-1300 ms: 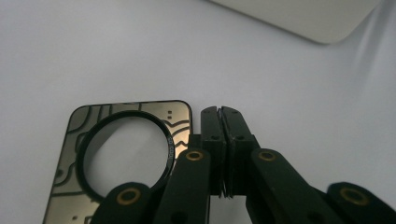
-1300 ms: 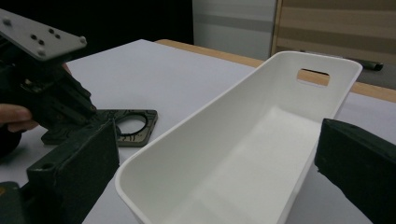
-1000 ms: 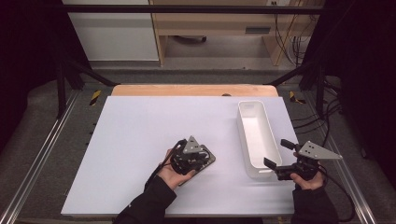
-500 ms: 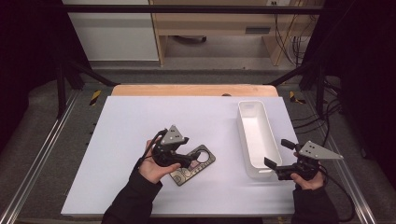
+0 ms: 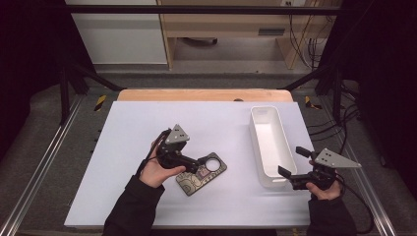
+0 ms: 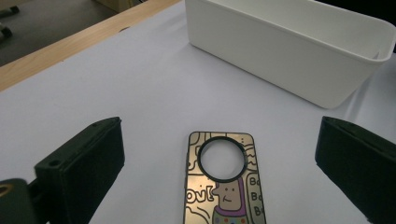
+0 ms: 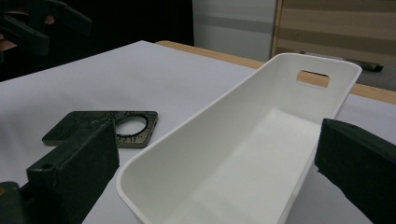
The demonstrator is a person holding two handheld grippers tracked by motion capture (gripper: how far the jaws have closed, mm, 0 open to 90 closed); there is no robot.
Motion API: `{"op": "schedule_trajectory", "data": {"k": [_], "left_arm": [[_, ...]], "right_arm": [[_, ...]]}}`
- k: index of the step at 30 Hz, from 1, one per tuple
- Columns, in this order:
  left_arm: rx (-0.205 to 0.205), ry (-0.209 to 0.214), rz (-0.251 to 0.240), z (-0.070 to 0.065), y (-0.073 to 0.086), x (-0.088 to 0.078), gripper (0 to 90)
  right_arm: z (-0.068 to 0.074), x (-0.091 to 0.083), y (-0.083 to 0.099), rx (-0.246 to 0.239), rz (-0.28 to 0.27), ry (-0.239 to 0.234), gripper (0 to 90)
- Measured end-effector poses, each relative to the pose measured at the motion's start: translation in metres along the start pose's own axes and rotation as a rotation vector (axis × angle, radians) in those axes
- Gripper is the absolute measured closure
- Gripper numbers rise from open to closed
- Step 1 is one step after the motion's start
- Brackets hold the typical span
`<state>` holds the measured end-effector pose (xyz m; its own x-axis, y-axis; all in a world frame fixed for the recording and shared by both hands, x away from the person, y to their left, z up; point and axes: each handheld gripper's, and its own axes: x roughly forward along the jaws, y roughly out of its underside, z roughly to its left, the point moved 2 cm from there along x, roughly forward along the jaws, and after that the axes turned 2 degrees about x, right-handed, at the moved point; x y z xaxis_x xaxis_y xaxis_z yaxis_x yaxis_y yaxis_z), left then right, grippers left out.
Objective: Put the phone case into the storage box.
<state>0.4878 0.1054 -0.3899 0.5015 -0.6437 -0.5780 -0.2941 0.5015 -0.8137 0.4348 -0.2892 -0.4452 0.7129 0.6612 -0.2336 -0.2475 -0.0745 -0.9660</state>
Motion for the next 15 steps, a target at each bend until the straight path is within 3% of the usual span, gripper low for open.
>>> {"op": "schedule_trajectory", "data": {"k": [15], "left_arm": [[0.036,-0.014,0.088,0.001,0.007,0.029,0.1]], "right_arm": [[0.0,-0.001,-0.001,-0.001,-0.006,-0.003,0.4]]}}
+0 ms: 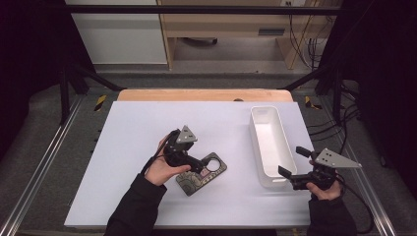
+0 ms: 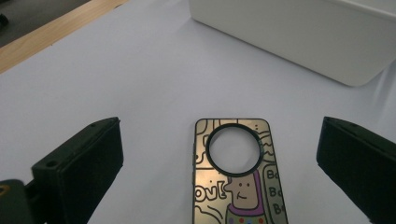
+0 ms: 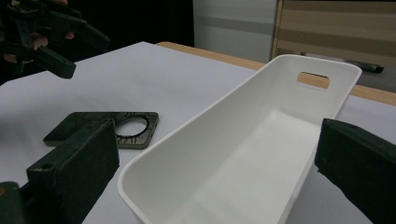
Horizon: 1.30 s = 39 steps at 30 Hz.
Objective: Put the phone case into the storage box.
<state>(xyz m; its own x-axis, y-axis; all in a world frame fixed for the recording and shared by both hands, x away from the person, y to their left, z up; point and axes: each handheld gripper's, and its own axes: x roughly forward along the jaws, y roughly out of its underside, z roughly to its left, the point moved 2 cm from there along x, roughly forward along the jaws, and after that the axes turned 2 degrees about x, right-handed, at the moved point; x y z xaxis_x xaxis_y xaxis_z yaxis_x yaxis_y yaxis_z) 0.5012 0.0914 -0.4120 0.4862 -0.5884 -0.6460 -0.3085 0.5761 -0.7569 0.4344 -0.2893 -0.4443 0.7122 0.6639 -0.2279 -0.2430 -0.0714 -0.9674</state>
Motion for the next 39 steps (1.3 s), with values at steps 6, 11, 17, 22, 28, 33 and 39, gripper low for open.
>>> {"op": "schedule_trajectory", "data": {"k": [6,11,17,22,28,33,39], "left_arm": [[0.002,-0.001,0.035,-0.002,0.005,0.009,0.1],[0.007,-0.001,0.069,-0.006,0.012,0.019,0.3],[-0.006,0.01,0.097,-0.01,0.018,0.027,0.3],[-0.005,0.019,0.124,-0.012,0.024,0.033,0.3],[0.009,0.021,0.165,-0.017,0.03,0.043,0.3],[0.016,0.022,0.197,-0.018,0.035,0.05,0.4],[0.019,0.022,0.234,-0.02,0.041,0.059,0.7]], "right_arm": [[0.0,0.0,0.0,0.001,-0.001,0.001,0.4],[0.0,-0.001,-0.001,-0.001,-0.003,0.0,0.4],[0.001,-0.001,-0.001,0.0,-0.006,-0.002,0.4],[0.001,-0.001,-0.001,0.0,-0.005,-0.002,0.4],[0.001,-0.001,-0.001,-0.003,-0.005,-0.002,0.4],[0.001,-0.001,-0.002,-0.003,-0.005,-0.003,0.4],[0.001,-0.001,-0.002,-0.003,-0.006,-0.004,0.4]]}}
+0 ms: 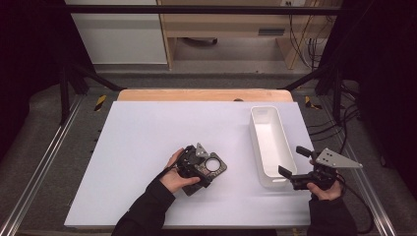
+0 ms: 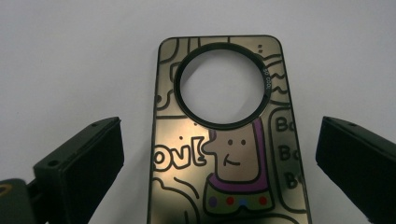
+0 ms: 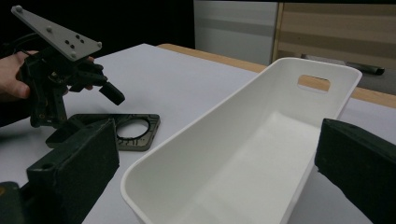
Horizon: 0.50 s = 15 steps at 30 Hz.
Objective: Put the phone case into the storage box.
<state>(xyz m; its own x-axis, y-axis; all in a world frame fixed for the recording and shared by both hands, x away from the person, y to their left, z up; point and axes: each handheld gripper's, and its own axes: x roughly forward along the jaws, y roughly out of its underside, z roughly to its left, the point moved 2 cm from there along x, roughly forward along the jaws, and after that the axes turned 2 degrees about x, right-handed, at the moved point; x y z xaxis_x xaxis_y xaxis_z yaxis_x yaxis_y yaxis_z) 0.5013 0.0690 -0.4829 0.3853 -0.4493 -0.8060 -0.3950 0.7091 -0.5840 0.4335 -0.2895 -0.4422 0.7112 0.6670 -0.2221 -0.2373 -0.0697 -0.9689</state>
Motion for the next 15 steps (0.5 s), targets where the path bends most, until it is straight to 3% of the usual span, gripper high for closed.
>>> {"op": "schedule_trajectory", "data": {"k": [9,15], "left_arm": [[0.009,-0.001,0.053,0.0,0.004,0.01,2.0],[-0.001,0.018,0.06,0.0,0.005,0.013,5.4]], "right_arm": [[0.0,0.0,0.0,0.002,-0.002,0.0,0.4],[0.0,-0.001,0.0,-0.001,-0.005,0.001,0.4]]}}
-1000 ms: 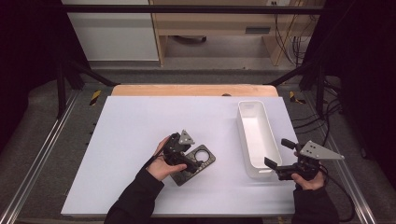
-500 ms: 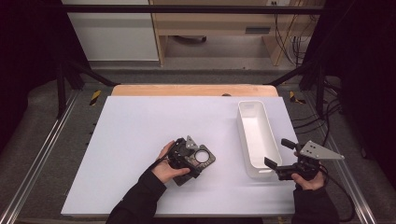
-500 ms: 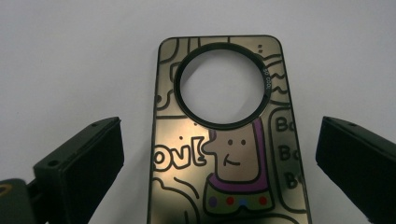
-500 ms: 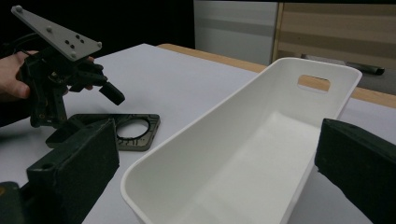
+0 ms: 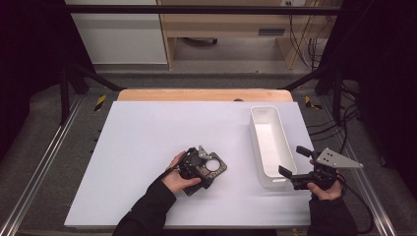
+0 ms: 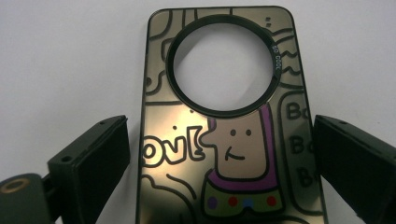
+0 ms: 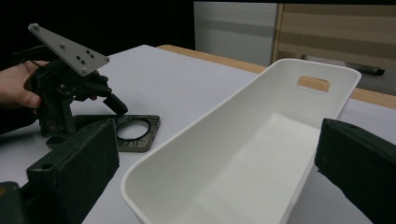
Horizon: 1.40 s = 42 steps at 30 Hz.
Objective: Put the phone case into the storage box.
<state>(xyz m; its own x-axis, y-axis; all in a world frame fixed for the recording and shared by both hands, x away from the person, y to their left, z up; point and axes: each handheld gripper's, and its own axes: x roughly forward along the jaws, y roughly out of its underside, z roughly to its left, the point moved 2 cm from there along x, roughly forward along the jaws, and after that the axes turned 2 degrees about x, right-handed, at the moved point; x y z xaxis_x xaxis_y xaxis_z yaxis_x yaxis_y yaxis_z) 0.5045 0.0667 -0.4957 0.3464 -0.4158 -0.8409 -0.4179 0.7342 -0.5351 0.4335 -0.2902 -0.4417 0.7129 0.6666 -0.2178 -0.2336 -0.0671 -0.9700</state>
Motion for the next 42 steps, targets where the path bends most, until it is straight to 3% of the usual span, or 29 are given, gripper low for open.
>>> {"op": "schedule_trajectory", "data": {"k": [3,29,42], "left_arm": [[-0.006,0.015,0.0,0.001,0.0,0.0,8.2],[-0.003,0.011,0.011,0.0,-0.001,-0.002,11.5],[-0.022,0.023,-0.04,0.0,-0.006,-0.018,11.6]], "right_arm": [[0.0,0.0,0.0,0.001,-0.001,0.0,0.4],[0.0,-0.001,-0.001,0.007,-0.003,-0.005,0.4],[0.0,-0.001,-0.001,0.002,-0.007,-0.008,0.4]]}}
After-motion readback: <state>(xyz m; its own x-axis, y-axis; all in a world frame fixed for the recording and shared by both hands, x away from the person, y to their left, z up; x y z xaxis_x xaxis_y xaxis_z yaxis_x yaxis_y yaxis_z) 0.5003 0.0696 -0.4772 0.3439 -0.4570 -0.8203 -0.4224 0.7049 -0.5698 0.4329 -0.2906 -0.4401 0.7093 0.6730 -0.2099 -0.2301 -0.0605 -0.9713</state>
